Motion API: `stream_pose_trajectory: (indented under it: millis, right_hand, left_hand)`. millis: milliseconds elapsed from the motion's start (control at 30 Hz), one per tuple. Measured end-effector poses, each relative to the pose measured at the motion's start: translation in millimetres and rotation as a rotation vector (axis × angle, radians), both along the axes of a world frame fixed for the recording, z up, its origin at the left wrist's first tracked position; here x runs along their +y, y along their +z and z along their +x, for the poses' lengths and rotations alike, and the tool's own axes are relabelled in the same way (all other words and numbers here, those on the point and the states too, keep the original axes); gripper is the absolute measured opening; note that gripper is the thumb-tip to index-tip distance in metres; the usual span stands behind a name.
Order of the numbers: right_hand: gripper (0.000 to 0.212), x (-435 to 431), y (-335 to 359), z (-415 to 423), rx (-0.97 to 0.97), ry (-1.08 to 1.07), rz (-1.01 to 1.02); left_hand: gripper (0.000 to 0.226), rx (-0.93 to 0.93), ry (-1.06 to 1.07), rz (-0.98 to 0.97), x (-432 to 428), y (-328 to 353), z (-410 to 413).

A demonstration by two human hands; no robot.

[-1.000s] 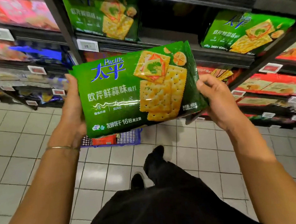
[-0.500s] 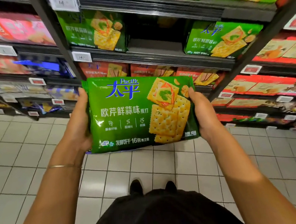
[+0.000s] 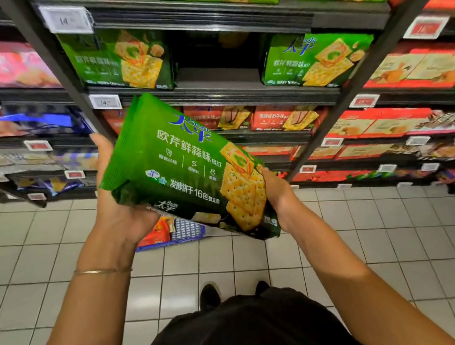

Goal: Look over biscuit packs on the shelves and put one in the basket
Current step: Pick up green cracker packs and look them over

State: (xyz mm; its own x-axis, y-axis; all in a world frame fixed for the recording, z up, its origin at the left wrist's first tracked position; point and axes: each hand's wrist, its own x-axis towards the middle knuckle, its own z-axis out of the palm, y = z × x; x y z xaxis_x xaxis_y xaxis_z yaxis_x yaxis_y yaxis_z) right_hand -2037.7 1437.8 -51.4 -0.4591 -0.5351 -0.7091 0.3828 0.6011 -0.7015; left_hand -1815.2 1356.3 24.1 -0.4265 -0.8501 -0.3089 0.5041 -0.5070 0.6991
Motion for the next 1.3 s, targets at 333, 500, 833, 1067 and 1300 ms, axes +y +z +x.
stream_pose_trajectory:
  millis: [333,500,833,1067,1300]
  right_hand:
    - [0.044,-11,-6,22,0.113,0.166,0.002]
    - [0.041,-16,-8,24,0.170,0.209,0.022]
    - [0.050,-12,-20,32,0.055,0.107,0.120]
    - [0.064,-6,-15,33,-0.127,0.111,-0.029]
    - [0.074,-11,2,19,-0.286,-0.129,-0.387]
  left_hand:
    - [0.067,0.162,-0.016,-0.011,-17,-1,4]
    - [0.053,0.172,0.010,0.034,-16,2,6]
    - [0.060,0.123,-0.088,-0.092,-8,17,2]
    - [0.050,-0.002,-0.277,-0.190,8,9,-2]
    - [0.090,-0.256,-0.670,-0.833,9,-6,1]
